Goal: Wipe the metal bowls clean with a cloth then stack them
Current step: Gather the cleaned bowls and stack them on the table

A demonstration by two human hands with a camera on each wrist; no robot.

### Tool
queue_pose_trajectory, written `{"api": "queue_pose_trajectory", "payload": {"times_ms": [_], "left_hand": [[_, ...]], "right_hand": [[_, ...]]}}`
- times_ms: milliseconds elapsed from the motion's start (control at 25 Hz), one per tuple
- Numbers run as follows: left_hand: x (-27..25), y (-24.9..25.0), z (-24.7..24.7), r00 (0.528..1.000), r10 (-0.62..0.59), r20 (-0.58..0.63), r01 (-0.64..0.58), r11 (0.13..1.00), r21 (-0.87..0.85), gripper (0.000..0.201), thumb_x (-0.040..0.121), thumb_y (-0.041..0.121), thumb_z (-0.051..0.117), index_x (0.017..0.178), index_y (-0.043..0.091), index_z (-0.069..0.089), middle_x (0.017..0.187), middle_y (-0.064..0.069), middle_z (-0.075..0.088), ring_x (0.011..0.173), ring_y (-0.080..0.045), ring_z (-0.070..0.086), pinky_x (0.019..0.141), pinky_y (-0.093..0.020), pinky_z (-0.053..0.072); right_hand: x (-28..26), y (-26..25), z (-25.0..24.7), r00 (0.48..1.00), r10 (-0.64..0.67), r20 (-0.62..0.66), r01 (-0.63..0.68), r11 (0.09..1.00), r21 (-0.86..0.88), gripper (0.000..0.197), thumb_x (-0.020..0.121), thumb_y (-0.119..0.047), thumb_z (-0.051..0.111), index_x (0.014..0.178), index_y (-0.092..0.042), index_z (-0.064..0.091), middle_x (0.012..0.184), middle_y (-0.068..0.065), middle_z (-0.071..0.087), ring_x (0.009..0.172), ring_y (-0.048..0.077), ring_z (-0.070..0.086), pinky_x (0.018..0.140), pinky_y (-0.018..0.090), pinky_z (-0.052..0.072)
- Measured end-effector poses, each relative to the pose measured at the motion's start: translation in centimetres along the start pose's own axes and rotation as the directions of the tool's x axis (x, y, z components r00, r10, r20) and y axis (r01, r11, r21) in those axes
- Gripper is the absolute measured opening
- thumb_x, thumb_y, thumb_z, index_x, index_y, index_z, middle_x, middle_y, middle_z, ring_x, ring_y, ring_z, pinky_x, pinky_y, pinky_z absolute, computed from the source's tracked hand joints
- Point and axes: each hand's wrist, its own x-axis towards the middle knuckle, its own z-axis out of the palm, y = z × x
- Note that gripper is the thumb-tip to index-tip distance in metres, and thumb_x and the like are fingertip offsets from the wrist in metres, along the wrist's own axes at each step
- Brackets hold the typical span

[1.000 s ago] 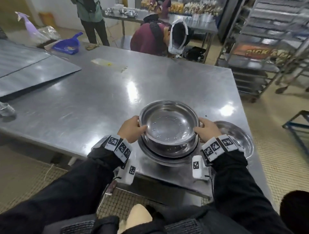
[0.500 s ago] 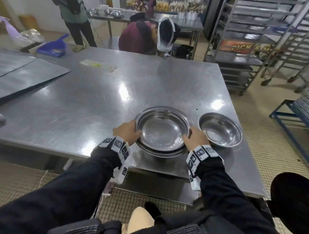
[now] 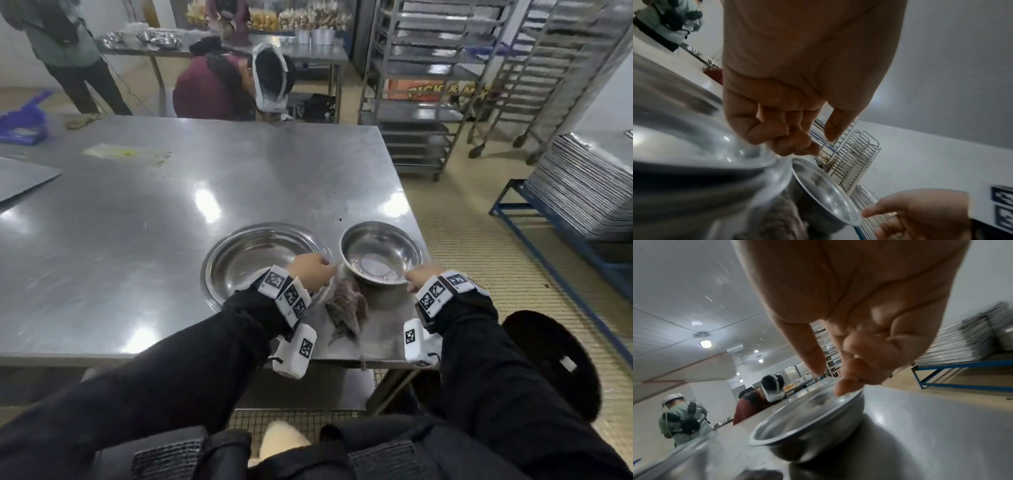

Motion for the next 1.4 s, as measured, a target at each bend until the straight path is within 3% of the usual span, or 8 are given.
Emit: {"api": "queue_pose_trajectory", "payload": {"times_ms": [320,400,520,640,920,1000,1120,1400], "left_hand": [[6.2,4.7,7.8,0.956,-0.289,0.049,0.291,0.917,-0.274,0.04,0.1,0.025,0.042,0.118,-0.006,0.058,0.116,-0.023,0.064,0.106,-0.036,0.063,0.09,-0.038,0.052],[7.2,4.7,8.7,0.941,-0.337,-0.015,0.32,0.905,-0.28,0.038,0.098,0.028,0.046,0.111,-0.004,0.06,0.106,-0.02,0.066,0.096,-0.035,0.065,0.084,-0.039,0.053],[8.1,4.5,9.3,0.911,-0.401,-0.092,0.346,0.867,-0.359,0.025,0.093,0.029,0.056,0.09,0.005,0.062,0.09,-0.018,0.069,0.078,-0.033,0.069,0.076,-0.043,0.057],[8.0,5.3,9.9,0.894,-0.442,-0.068,0.381,0.832,-0.403,0.013,0.09,0.017,0.061,0.08,0.009,0.058,0.073,-0.01,0.063,0.057,-0.02,0.059,0.054,-0.028,0.054],[5.8,6.4,7.3,0.942,-0.261,-0.211,0.202,0.943,-0.266,0.019,0.09,0.014,0.06,0.073,0.014,0.052,0.073,-0.007,0.06,0.064,-0.016,0.055,0.062,-0.028,0.049],[4.7,5.9,5.2,0.931,-0.236,-0.279,0.147,0.941,-0.303,0.008,0.089,0.017,0.061,0.092,0.011,0.057,0.09,-0.011,0.065,0.075,-0.019,0.06,0.076,-0.037,0.055],[3.0,3.6,1.7,0.897,-0.255,-0.36,0.126,0.93,-0.345,0.03,0.09,0.021,0.062,0.117,0.011,0.054,0.102,-0.004,0.063,0.085,-0.017,0.06,0.081,-0.037,0.054],[-2.1,-3.7,-6.4,0.816,-0.281,-0.505,0.083,0.922,-0.379,0.03,0.09,0.026,0.063,0.115,0.01,0.057,0.09,-0.004,0.067,0.083,-0.02,0.067,0.083,-0.043,0.056]], "right_hand": [[5.5,2.7,-4.0,0.999,-0.012,0.052,0.012,1.0,-0.006,0.044,0.092,-0.027,0.054,0.126,0.0,0.049,0.122,0.02,0.057,0.114,0.035,0.055,0.097,0.041,0.046],[6.3,2.4,-3.9,0.993,-0.028,0.111,0.028,1.0,0.001,0.038,0.091,-0.034,0.054,0.116,-0.005,0.048,0.105,0.015,0.062,0.102,0.031,0.061,0.09,0.039,0.05],[8.2,2.5,-3.1,0.987,-0.088,0.134,0.093,0.995,-0.035,0.055,0.086,-0.042,0.057,0.126,-0.01,0.038,0.103,0.014,0.063,0.088,0.031,0.065,0.083,0.041,0.052],[9.0,3.1,-2.9,0.977,-0.152,0.151,0.155,0.988,-0.011,0.058,0.08,-0.044,0.059,0.124,-0.014,0.036,0.096,0.016,0.062,0.081,0.033,0.066,0.079,0.05,0.055],[7.3,2.3,-3.8,0.967,-0.237,0.09,0.223,0.964,0.144,0.031,0.084,-0.011,0.057,0.113,-0.014,0.047,0.094,0.013,0.061,0.068,0.024,0.059,0.06,0.035,0.052],[6.0,0.8,-3.9,0.954,-0.293,0.055,0.276,0.937,0.212,0.019,0.084,-0.007,0.055,0.098,-0.017,0.049,0.085,0.009,0.058,0.061,0.02,0.054,0.052,0.03,0.046],[2.8,-2.4,-3.9,0.921,-0.39,0.015,0.372,0.889,0.267,0.013,0.085,-0.005,0.052,0.093,-0.016,0.048,0.077,0.004,0.052,0.056,0.015,0.05,0.045,0.024,0.043],[-3.9,-10.4,1.0,0.846,-0.532,0.032,0.503,0.816,0.286,0.017,0.085,-0.011,0.054,0.1,-0.02,0.053,0.077,0.004,0.055,0.06,0.016,0.052,0.053,0.027,0.047]]}}
